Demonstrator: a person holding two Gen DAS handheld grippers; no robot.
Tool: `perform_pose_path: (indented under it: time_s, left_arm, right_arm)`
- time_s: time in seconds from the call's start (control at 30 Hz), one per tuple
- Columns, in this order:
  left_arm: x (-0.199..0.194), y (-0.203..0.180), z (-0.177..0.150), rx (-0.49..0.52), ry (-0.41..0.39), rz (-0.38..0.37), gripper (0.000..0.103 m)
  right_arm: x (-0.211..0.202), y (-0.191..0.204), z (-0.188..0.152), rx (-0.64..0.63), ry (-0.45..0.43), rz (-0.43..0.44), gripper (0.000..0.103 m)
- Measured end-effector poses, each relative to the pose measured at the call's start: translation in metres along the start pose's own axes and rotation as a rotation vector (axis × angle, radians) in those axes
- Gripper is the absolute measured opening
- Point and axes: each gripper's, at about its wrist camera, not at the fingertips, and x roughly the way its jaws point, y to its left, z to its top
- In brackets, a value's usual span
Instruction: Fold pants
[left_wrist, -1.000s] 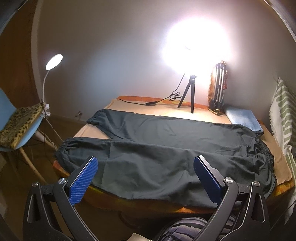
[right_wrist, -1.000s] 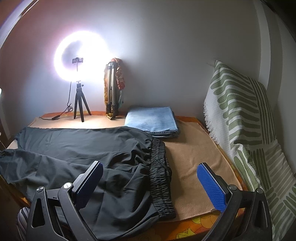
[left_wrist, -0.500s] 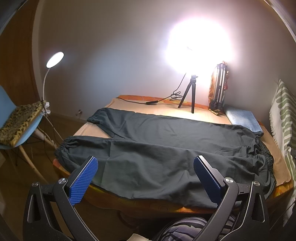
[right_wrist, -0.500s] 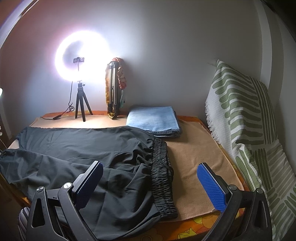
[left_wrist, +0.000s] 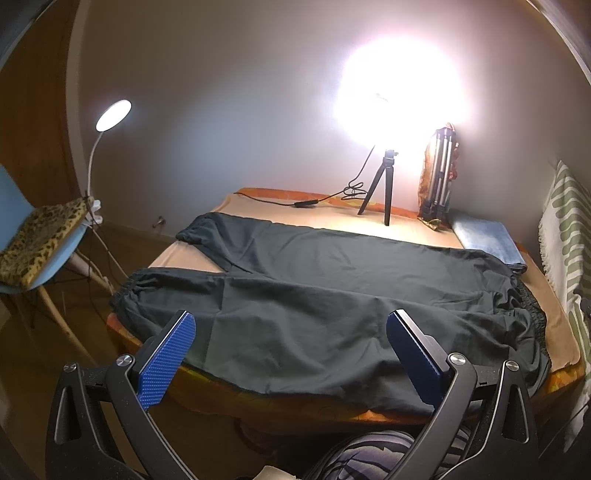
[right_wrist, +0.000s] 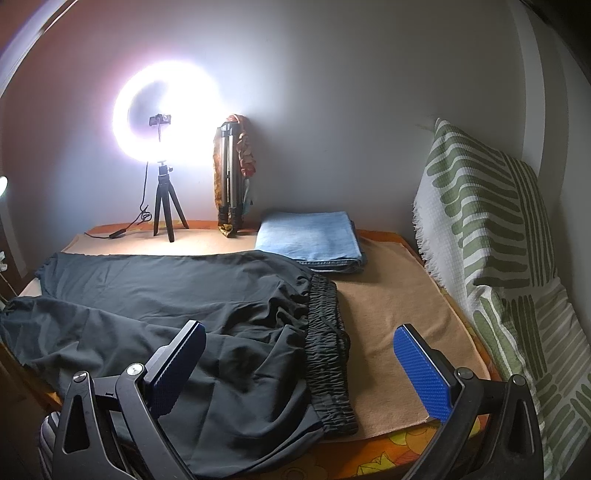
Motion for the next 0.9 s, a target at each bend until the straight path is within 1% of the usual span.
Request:
perform_pose_path:
  time_s: [0.5,0.7,0.8,0.9]
  left_arm:
    - [-0.004,0.005,-0.003,-0.006,-0.009,-0.019,0.103]
    - [-0.006,0.006,-0.006,-0.006,-0.012,-0.046,0.103]
    - [-0.005,0.008,-0.009,-0.006,-0.009,-0.049,0.103]
    - [-0.001,0.012,-0.012,-0.008,0.01,-0.046,0.103]
  right_arm:
    - [-0.003,0.001,-0.001,-0.001,0.0,0.01,0.103]
    - [-0.006,0.001,-0.004,-0.009,0.001,0.025,0.103]
    - [-0.008,0.001,-0.006,-0.018,-0.001,0.049,0.103]
    - [-0.009,0.001,-0.01,-0.047,0.001,0.101,0.102]
